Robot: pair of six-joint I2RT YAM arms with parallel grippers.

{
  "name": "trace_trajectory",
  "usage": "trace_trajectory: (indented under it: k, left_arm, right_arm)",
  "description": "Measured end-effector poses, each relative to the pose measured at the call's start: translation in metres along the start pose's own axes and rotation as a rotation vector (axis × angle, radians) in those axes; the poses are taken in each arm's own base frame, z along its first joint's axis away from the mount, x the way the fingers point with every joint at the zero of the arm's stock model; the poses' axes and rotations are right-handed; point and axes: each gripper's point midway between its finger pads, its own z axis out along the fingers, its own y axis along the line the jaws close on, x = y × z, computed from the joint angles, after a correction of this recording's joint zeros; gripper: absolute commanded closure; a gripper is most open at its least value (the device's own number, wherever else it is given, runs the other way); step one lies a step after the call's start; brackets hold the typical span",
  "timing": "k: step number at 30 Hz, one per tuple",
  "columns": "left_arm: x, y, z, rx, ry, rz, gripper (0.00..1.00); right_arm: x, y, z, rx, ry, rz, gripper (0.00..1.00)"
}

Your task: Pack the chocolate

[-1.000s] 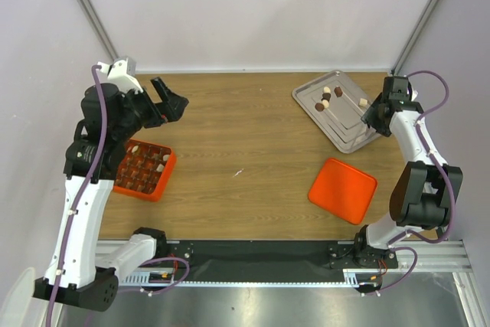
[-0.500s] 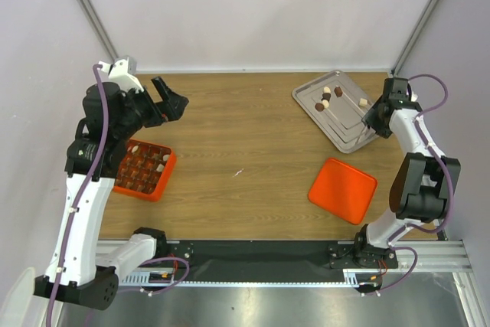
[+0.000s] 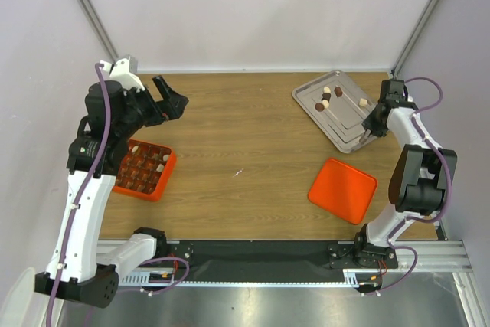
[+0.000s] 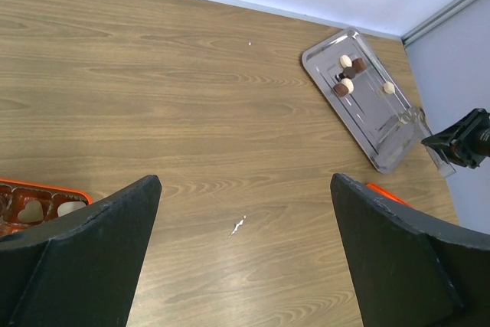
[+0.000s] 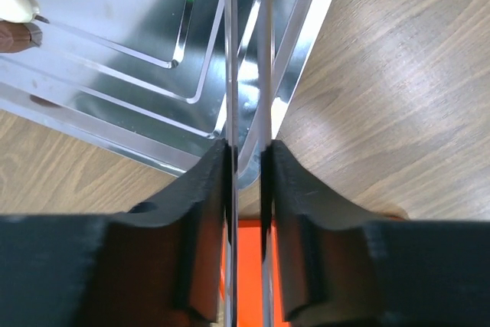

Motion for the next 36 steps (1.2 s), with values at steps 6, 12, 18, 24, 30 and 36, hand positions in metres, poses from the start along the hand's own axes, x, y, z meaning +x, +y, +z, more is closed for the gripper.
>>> trace_trajectory:
  k: [6,12,18,24,30,36]
  left_arm:
    - [0.000,0.000,0.000,0.000,0.001,-0.001,0.00]
    - [-0.015,-0.006,-0.008,0.007,-0.035,0.003,0.00]
    - [-0.043,-0.013,-0.031,-0.005,-0.117,0.013,0.00]
    - [-0.050,-0.012,-0.050,-0.038,-0.138,0.018,0.00]
    - [-0.069,-0.018,-0.063,-0.036,-0.196,0.021,0.00]
    - [-0.072,-0.014,-0.064,-0.057,-0.207,0.019,0.00]
  right_arm:
    - [0.004,0.005,-0.003,-0.020,0.011,-0.018,0.82]
    - [0.020,0.063,-0.048,-0.161,-0.004,-0.142,0.81]
    - [0.093,0.215,-0.153,-0.577,-0.061,-0.403,0.80]
    - [0.210,0.317,-0.236,-0.923,-0.010,-0.608,0.79]
    - [0.327,0.372,-0.249,-1.090,0.122,-0.803,0.78]
    - [0.423,0.379,-0.249,-1.155,0.234,-0.972,0.78]
